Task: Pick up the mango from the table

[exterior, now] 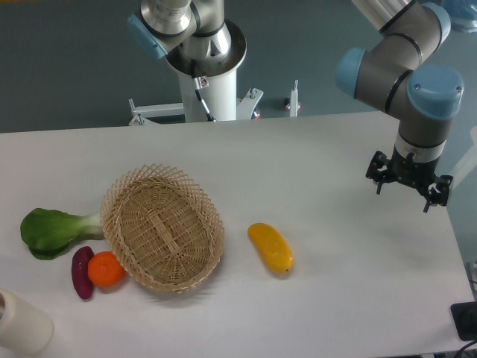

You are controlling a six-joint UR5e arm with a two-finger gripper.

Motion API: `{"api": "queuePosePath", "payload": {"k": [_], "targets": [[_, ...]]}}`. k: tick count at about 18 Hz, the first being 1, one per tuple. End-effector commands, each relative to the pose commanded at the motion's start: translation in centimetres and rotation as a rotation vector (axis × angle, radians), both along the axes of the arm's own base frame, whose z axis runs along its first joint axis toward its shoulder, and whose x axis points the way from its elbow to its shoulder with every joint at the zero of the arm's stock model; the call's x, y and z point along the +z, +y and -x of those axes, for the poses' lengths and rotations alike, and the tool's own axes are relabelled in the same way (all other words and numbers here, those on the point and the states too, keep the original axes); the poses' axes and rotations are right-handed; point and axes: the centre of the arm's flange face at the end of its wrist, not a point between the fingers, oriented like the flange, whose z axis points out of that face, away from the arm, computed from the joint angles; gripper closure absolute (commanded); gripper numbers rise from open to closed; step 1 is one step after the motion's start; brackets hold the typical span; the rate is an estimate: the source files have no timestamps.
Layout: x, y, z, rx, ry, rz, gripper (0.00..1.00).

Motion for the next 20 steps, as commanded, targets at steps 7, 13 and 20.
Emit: {"api": "queuePosePath", "payload": {"k": [7, 13, 20], "targets": [[-0.6, 0.3, -0.7, -0.007, -0.011, 0.010, 0.00], [-1.7, -0.2, -2.3, -0.005, -0.041, 0.022, 0.00], [-2.0, 3.1, -5.9, 0.177, -0.070, -0.017, 0.00]]}}
